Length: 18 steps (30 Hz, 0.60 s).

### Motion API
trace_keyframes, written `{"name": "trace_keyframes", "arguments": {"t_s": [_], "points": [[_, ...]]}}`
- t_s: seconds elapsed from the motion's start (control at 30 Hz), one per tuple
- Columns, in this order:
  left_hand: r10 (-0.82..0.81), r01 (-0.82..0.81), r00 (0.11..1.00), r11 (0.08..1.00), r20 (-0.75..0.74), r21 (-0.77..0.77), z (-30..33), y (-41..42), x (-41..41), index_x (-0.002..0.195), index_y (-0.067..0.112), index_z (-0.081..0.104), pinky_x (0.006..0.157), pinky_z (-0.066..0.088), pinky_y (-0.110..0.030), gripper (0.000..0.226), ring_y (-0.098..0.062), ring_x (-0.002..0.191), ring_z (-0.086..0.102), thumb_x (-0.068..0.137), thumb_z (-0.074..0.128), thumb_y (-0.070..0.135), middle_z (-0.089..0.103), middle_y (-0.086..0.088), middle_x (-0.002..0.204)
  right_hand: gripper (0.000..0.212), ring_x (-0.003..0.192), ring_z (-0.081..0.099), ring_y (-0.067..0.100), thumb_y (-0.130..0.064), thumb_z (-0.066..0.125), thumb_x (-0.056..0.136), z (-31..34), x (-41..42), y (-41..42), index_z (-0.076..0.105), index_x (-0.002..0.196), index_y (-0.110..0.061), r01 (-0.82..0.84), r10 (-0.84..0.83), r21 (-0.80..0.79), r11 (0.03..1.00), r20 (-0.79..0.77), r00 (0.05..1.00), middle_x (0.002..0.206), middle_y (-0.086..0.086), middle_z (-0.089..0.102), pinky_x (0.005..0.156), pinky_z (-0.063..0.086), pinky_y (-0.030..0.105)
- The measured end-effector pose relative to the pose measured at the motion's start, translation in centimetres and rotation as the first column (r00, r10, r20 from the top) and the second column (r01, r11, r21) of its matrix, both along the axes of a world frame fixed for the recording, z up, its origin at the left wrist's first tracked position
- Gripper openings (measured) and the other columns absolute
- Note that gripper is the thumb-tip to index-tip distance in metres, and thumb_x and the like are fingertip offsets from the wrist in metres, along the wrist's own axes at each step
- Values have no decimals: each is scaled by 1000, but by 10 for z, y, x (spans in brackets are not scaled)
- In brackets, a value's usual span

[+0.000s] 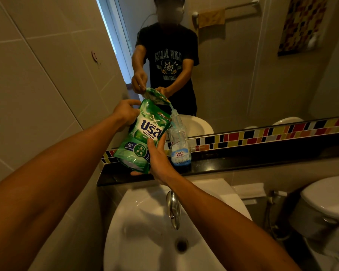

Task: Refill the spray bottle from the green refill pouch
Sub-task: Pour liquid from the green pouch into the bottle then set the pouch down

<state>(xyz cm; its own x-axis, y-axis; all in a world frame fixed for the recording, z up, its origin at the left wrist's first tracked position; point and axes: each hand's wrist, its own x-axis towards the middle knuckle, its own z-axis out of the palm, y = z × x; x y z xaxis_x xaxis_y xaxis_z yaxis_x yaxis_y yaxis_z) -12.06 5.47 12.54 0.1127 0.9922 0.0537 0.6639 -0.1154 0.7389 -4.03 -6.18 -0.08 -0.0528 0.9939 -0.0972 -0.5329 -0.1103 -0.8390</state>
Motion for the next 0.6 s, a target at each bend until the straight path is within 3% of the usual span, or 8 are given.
{"name": "trace_keyframes", "arguments": {"t_s": [0.17, 0.3, 0.6], "points": [[-1, 1, 1000, 1000, -3, 10, 0, 2, 0, 136, 17, 56, 59, 52, -28, 40, -18, 76, 64, 97, 56, 9, 66, -19, 120, 74, 137, 57, 46, -44, 44, 112, 1, -1, 0, -10, 158, -62, 0, 0, 2, 1000, 3, 1000, 165, 9, 40, 91, 52, 80], [3, -3, 1000, 1000, -2, 8, 0, 3, 1, 136, 18, 57, 57, 51, -28, 40, -16, 73, 65, 97, 57, 10, 67, -18, 118, 74, 139, 55, 45, -40, 43, 113, 2, -2, 0, -10, 161, -57, 31, -31, 12, 999, 11, 999, 165, 11, 41, 101, 47, 79], [4, -4, 1000, 1000, 1, 1, 1, 5, 2, 137, 16, 55, 54, 49, -26, 40, -16, 71, 64, 98, 56, 10, 67, -20, 119, 72, 140, 54, 47, -37, 41, 113, 10, 0, -5, -8, 164, -52, 37, -37, -14, 999, -18, 999, 166, 13, 40, 102, 46, 79]]}}
